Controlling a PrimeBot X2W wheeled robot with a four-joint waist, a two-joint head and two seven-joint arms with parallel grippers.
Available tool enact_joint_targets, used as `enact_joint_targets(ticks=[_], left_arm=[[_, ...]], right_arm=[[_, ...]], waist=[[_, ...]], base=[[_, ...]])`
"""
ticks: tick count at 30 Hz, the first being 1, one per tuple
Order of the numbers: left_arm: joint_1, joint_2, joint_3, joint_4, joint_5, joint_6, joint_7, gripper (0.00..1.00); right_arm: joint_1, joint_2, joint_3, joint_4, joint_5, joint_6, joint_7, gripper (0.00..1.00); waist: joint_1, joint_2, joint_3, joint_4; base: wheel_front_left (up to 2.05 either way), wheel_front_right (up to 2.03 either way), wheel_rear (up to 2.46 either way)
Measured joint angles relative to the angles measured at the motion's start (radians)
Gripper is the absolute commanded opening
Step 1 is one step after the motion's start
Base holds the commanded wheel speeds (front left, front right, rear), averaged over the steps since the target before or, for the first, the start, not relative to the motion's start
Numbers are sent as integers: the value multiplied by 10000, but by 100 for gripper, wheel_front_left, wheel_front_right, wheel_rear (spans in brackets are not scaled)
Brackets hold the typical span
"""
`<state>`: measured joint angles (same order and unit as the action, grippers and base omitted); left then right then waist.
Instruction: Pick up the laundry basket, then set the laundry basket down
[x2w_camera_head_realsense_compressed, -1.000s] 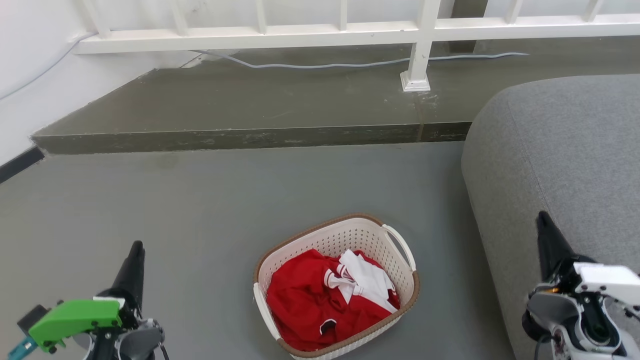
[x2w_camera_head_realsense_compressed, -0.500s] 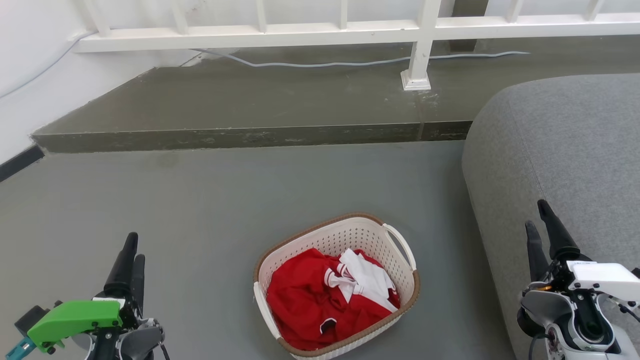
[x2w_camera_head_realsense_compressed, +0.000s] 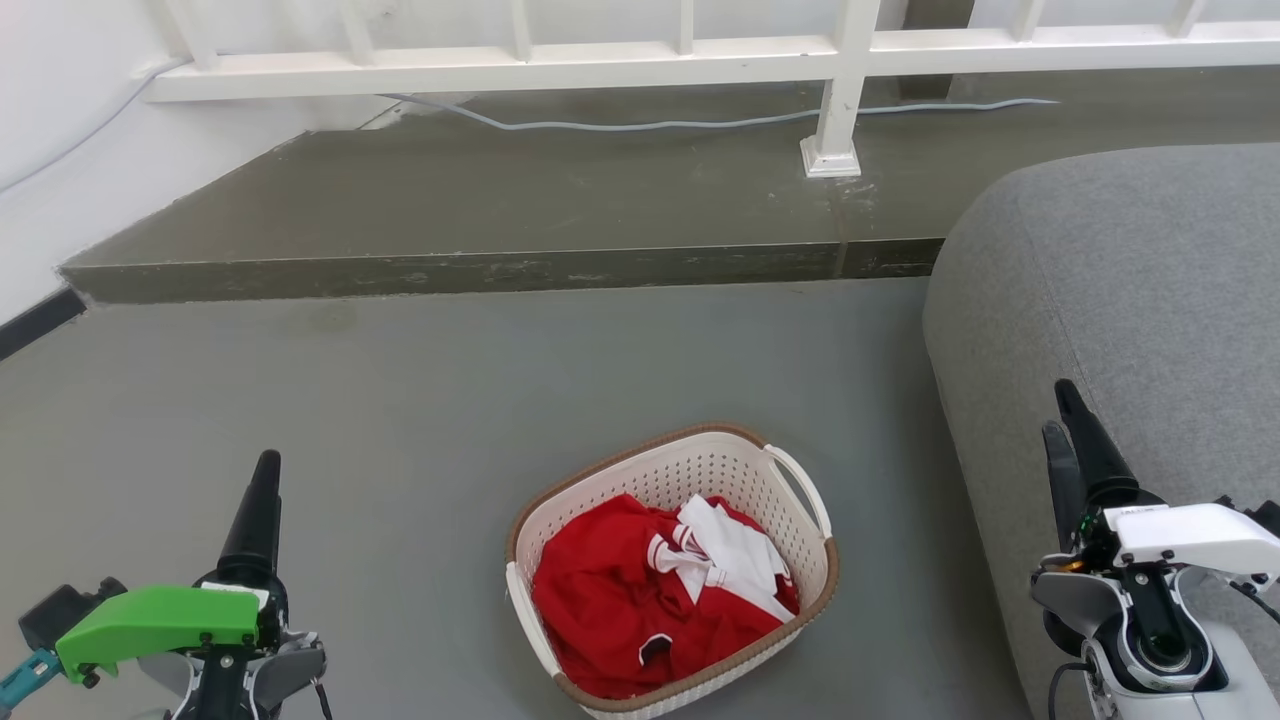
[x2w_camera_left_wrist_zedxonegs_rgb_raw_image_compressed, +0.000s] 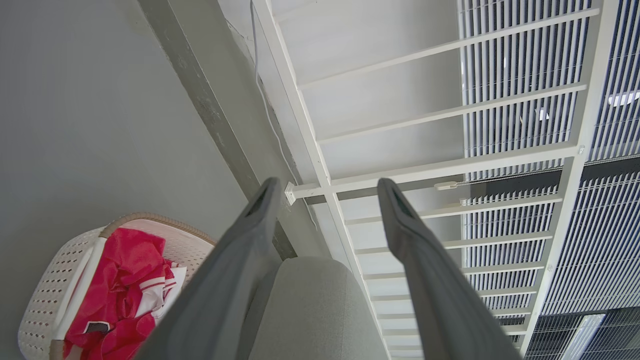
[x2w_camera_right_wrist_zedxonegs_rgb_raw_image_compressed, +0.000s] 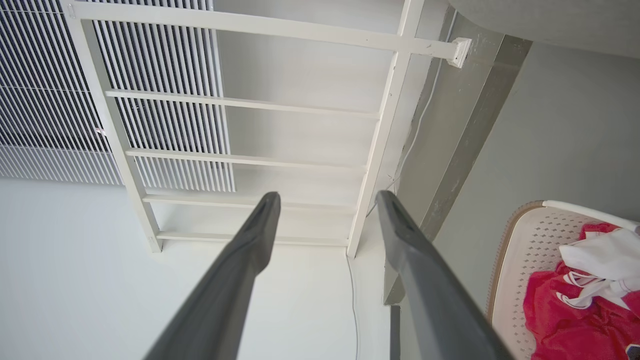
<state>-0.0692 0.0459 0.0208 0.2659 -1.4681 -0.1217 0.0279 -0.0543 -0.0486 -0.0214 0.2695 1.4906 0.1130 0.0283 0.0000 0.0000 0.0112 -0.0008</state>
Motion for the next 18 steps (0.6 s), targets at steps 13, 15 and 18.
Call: enact_joint_targets(ticks=[13,15,18], left_arm=[[0,447,-558,-31,1894,0,-523,100],[0,454,-585,-13,2161,0,-571,100],[-4,458,-548,-23,2696,0,-646,100]], right_arm=[[-172,-466,813,-44,-1484,4,-546,100],[-242,-570,940,-33,-1814,6,-617,100],[-269,-683,1083,33,-2320,8,-723,100]], waist=[[0,0,25,-20],[0,0,26,-22],[0,0,27,-23]], base=[[0,0,0],[0,0,0],[0,0,0]])
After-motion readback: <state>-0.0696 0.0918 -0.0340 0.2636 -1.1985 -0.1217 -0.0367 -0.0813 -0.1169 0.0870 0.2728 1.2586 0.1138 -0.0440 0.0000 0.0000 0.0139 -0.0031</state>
